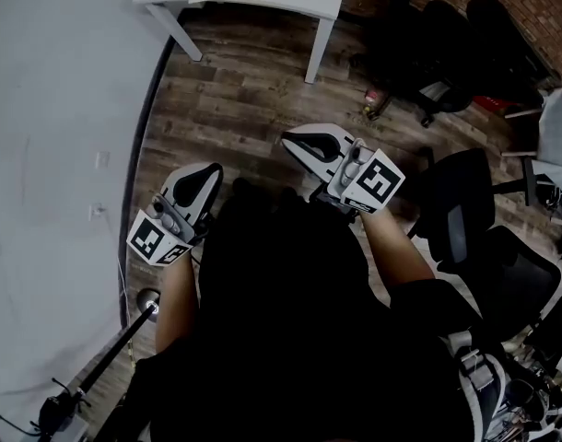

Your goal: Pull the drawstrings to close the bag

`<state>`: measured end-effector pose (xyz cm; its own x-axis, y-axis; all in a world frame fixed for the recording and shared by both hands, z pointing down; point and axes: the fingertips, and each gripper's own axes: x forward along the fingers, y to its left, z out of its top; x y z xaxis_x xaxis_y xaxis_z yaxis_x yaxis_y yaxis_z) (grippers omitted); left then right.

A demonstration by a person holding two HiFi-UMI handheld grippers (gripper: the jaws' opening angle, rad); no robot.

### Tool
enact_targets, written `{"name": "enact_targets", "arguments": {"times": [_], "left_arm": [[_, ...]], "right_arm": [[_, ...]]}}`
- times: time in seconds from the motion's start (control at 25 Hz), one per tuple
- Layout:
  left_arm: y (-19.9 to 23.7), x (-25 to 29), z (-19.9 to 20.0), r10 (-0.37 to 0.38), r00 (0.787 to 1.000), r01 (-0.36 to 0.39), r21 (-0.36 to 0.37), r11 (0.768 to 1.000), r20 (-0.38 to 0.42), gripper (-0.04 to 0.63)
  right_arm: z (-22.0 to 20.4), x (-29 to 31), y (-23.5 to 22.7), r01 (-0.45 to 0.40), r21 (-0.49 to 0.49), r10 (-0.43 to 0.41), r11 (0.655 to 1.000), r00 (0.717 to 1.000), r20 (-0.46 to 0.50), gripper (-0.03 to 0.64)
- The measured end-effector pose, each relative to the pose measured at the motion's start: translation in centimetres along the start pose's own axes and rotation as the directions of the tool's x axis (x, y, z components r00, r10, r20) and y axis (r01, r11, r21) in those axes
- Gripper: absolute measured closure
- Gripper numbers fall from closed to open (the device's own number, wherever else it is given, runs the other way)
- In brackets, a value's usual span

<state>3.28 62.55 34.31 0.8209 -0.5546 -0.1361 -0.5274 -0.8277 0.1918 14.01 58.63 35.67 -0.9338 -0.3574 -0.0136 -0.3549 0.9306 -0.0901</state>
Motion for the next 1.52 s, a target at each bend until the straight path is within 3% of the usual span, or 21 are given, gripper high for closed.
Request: {"name": "enact_targets", "arguments": {"times": [0.48, 0.64, 1.0, 1.28, 1.52], "left_arm": [[7.0, 0.9, -0.5, 0.008, 1.0, -0.009, -0.048, 0.999, -0.008, 0.578], [12.1, 3.1, -0.2, -0.008, 1.0, 0.008, -0.061, 0.998, 0.014, 0.578], [26.0, 4.8, 4.0, -0.004, 0.998, 0.008, -0.06, 0.998, 0.063, 0.578], [33.9, 4.5, 3.4, -0.006, 1.0, 0.007, -0.059, 0.998, 0.018, 0.578], [40.1, 8.1, 3.0, 0.005, 1.0, -0.006, -0.052, 0.999, -0.009, 0.578]], "right_arm": [[-1.1, 4.3, -4.8, 0.0, 0.045, 0.002, 0.999, 0.999, -0.043, 0.612], [-0.6, 6.2, -8.7, 0.022, 0.054, -0.019, 0.998, 0.999, -0.045, 0.612], [1.9, 16.9, -16.6, 0.039, -0.034, -0.042, 0.999, 0.992, -0.119, 0.612], [1.2, 22.1, -21.5, 0.091, -0.06, -0.098, 0.994, 0.987, -0.129, 0.612], [0.0, 24.0, -28.4, 0.116, -0.033, -0.12, 0.993, 0.982, -0.142, 0.612]]}}
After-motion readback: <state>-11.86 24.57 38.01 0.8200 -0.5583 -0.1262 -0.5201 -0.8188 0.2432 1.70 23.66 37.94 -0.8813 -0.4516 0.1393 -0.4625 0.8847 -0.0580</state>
